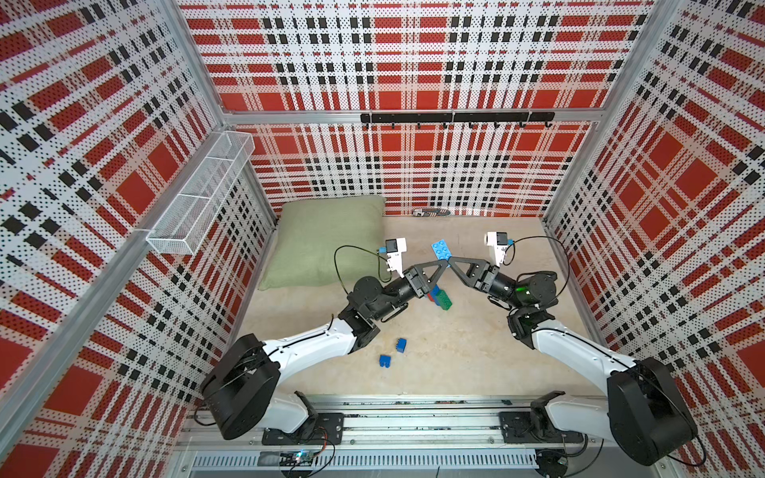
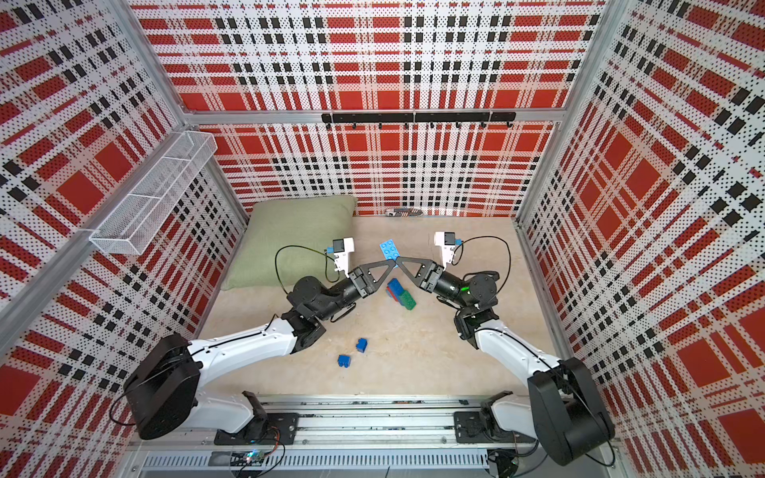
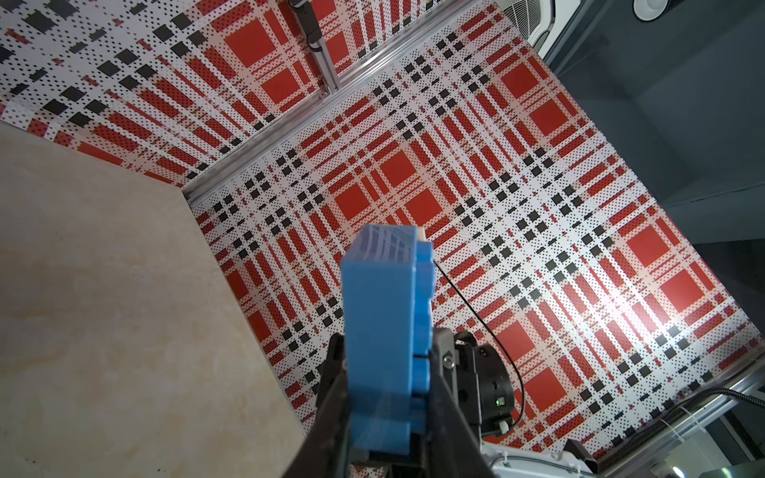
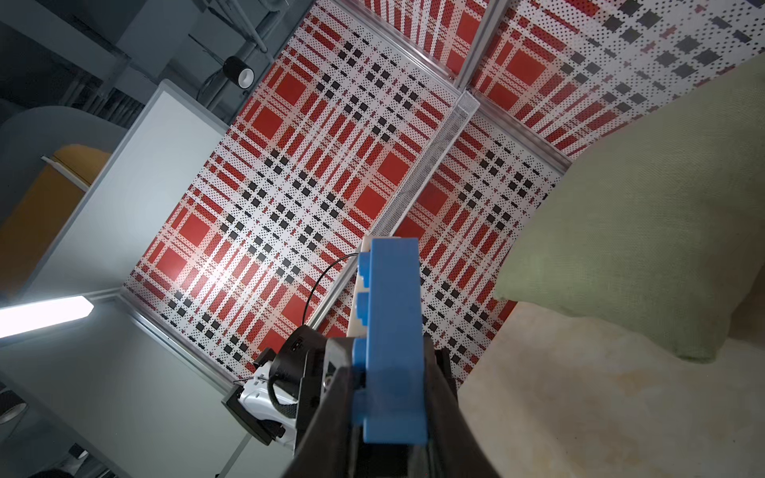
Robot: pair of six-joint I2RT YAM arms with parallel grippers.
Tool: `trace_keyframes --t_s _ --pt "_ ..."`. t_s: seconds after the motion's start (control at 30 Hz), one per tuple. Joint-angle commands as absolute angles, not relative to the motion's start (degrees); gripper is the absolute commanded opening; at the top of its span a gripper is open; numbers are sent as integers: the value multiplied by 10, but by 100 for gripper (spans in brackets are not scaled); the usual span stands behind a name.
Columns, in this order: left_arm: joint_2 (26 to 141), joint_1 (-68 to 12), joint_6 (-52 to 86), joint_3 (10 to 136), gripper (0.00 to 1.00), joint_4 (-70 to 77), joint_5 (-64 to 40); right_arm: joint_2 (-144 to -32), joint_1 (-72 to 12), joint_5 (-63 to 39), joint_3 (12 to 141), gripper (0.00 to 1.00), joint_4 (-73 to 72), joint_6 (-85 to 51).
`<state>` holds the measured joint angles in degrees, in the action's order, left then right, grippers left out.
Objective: Assemble a heart with lego
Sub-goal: Pick up the lego brick from the center of the board.
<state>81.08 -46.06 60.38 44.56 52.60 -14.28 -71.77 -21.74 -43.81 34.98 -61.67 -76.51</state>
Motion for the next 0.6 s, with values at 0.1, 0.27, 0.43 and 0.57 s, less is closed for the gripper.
trace_keyframes --t_s 0.1,0.27,0.43,0.57 --pt "799 -444 575 447 51 507 -176 -686 -213 -446 376 18 -512 -699" --pt "759 -384 529 445 64 420 -229 -667 -178 -496 371 18 -461 -676" --pt "773 -332 474 483 64 360 -339 -680 -177 -565 381 19 -448 -660" --pt "820 -323 474 508 62 360 -410 -683 -177 -575 383 19 -432 -644"
